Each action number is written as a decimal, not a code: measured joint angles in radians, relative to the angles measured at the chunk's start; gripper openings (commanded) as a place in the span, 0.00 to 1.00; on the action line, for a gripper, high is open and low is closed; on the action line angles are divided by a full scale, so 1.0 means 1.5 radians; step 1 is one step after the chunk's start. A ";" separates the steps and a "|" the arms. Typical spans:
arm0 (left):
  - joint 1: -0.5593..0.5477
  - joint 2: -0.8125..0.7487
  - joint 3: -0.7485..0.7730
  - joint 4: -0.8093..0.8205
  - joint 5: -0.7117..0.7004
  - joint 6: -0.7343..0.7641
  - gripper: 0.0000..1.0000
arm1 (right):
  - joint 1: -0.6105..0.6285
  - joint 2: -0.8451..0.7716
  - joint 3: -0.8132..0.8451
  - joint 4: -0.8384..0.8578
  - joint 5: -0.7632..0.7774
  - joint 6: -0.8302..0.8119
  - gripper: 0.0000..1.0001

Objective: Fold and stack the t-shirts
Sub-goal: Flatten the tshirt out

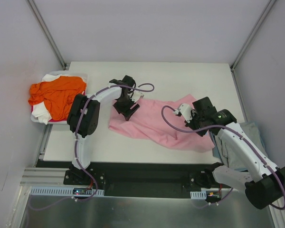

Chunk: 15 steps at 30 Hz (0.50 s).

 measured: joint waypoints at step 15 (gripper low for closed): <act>0.000 0.018 0.016 0.007 -0.001 -0.002 0.00 | 0.000 -0.003 0.000 -0.002 -0.001 0.000 0.01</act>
